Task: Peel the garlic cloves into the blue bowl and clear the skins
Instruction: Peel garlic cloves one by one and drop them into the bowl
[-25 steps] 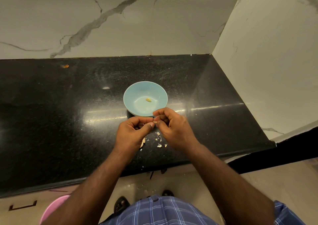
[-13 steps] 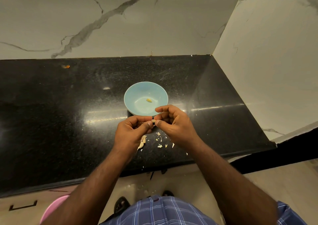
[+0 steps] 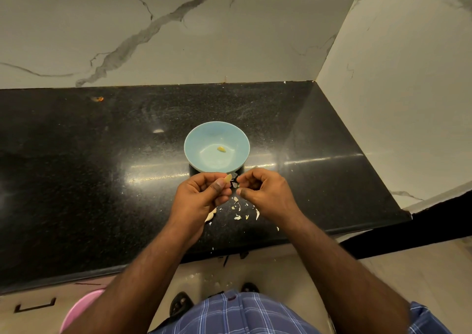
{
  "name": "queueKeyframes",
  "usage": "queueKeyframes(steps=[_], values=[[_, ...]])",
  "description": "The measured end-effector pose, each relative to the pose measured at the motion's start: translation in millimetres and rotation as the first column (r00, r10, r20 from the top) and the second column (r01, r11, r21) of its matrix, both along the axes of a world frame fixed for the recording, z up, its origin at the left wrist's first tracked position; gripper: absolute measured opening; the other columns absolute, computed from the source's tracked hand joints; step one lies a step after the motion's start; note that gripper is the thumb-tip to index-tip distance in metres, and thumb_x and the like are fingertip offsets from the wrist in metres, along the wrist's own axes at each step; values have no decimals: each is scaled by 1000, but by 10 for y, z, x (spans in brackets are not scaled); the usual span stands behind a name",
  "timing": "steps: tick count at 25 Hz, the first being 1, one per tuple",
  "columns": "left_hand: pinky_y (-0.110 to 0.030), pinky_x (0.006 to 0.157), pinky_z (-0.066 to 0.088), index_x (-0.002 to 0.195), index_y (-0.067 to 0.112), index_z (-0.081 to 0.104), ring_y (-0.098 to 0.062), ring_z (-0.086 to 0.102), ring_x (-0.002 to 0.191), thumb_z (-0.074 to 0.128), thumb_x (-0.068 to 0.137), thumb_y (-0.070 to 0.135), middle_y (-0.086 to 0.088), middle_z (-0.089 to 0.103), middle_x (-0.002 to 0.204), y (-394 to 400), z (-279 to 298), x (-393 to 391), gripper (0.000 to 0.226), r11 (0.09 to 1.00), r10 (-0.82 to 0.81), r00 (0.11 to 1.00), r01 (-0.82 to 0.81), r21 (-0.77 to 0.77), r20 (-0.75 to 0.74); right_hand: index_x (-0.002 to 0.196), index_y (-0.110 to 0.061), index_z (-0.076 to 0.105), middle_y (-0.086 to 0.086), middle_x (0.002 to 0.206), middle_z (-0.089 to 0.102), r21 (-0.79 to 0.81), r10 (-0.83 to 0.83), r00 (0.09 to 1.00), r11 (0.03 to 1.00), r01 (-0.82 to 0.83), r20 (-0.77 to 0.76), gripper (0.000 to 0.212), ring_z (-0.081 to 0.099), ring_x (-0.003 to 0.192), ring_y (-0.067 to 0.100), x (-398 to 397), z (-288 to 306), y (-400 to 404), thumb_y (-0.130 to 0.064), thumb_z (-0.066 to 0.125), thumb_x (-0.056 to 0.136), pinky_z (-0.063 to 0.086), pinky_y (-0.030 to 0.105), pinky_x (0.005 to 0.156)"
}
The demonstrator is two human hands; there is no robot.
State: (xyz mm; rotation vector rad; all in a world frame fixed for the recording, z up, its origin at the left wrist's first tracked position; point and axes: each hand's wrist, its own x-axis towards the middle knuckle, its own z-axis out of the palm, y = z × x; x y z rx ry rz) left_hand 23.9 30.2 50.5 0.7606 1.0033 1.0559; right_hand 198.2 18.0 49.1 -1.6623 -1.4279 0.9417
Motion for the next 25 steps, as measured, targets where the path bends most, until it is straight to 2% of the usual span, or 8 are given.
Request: queueKeyframes(steps=[3, 6, 8, 13, 18, 21, 25], values=[[-20, 65, 59, 100, 2, 71, -13, 71, 71, 63, 94, 2, -11, 74, 81, 6, -7, -9, 10, 999, -5, 1000, 4, -43, -14, 96, -22, 79, -7, 88, 77, -5, -4, 1000, 1000, 4, -15, 21, 72, 84, 4, 79, 30, 1, -4, 76, 84, 57, 26, 80], [-20, 64, 58, 99, 3, 73, -12, 70, 70, 63, 95, 7, -10, 74, 79, 22, -12, -10, 11, 998, -35, 999, 33, -56, -27, 113, -24, 75, -6, 105, 77, 49, 54, 990, 998, -48, -133, 33, 71, 101, 9, 61, 125, 28, -7, 77, 86, 58, 29, 89], [-20, 64, 57, 101, 3, 74, -12, 68, 70, 65, 94, 11, -11, 74, 82, 30, -6, -11, 14, 997, -56, 998, 55, -58, -18, 121, -24, 70, -4, 109, 76, 95, 80, 976, 994, -62, -203, 43, 71, 103, 12, -11, 161, 24, -5, 80, 84, 59, 31, 91], [-19, 61, 55, 97, 3, 76, -11, 64, 67, 65, 94, 11, -13, 72, 83, 22, 15, -1, 13, 995, -63, 998, 63, -83, 1, 118, -20, 69, 2, 94, 77, 187, 50, 968, 982, -3, -245, 41, 75, 92, 15, -130, 151, 15, 0, 79, 83, 62, 39, 87], [-18, 60, 55, 99, 0, 74, -10, 62, 65, 65, 96, 9, -10, 69, 77, 2, 33, 17, 14, 991, -57, 998, 58, -117, 16, 111, -15, 68, 12, 86, 76, 148, 41, 907, 989, 24, -419, 43, 76, 85, 19, -172, 208, 7, 9, 81, 78, 60, 26, 73], [-17, 58, 54, 100, 0, 73, -9, 61, 63, 64, 96, 10, -8, 68, 74, -29, 41, 54, 14, 988, -34, 998, 41, -146, 45, 109, -20, 68, 20, 88, 73, 158, 52, 902, 987, 18, -428, 45, 75, 87, 23, -175, 197, 24, 9, 81, 77, 60, 26, 74], [-16, 58, 55, 95, 3, 74, -7, 63, 64, 63, 96, 10, -6, 70, 75, -52, 54, 102, 12, 982, -10, 995, 29, -189, 96, 112, -18, 67, 17, 86, 74, 154, 37, 899, 988, 34, -435, 44, 75, 85, 22, -174, 190, 29, 10, 79, 79, 59, 26, 74]])
